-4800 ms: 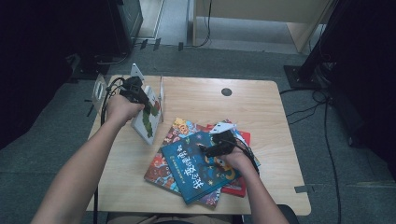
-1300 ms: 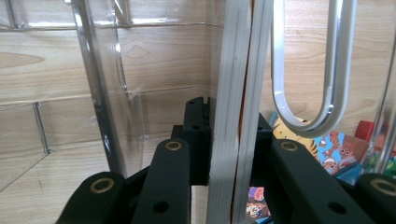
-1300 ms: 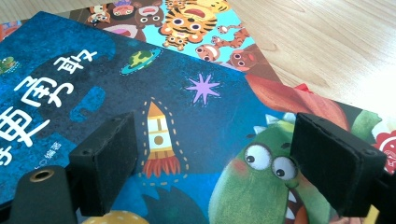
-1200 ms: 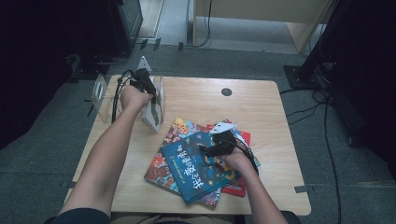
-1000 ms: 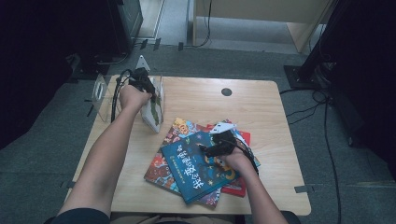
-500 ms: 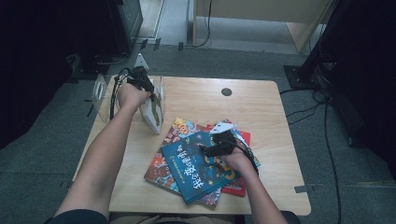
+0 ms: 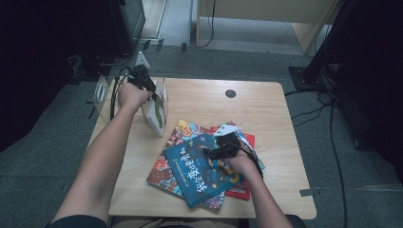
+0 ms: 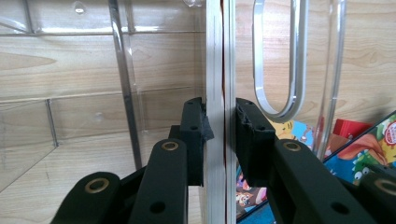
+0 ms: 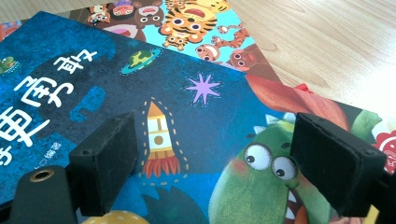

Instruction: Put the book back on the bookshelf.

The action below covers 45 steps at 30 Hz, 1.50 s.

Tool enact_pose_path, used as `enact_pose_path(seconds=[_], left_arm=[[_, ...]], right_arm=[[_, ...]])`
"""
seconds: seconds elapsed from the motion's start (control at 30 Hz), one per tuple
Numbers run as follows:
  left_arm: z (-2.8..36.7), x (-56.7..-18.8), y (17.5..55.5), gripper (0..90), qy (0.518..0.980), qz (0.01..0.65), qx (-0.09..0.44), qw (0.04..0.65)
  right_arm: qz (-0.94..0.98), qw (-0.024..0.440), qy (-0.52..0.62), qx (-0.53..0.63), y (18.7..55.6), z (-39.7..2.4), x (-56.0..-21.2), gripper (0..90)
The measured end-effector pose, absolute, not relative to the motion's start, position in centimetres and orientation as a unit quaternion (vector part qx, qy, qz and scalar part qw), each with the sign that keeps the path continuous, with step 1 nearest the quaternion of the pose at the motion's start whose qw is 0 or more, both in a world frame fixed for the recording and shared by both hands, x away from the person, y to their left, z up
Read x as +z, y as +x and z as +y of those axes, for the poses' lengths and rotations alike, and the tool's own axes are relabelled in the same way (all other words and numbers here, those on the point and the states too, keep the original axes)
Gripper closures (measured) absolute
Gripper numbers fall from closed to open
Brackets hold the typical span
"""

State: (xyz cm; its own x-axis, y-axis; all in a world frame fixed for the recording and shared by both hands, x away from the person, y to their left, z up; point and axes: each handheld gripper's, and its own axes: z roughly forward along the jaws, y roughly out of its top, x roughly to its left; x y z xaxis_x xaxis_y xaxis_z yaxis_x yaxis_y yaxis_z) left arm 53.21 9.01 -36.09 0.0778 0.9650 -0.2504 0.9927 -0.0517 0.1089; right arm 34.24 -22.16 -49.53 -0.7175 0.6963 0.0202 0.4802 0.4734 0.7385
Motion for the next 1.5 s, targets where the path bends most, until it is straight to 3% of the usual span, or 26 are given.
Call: enact_pose_path(seconds=[1.5], left_arm=[[10.8, -33.6, 51.6, 72.8, 0.729, 0.654, -0.087, 0.181]], right_arm=[[0.846, 0.143, 0.348, 0.377, 34.2, -22.2, -49.5, 14.5]])
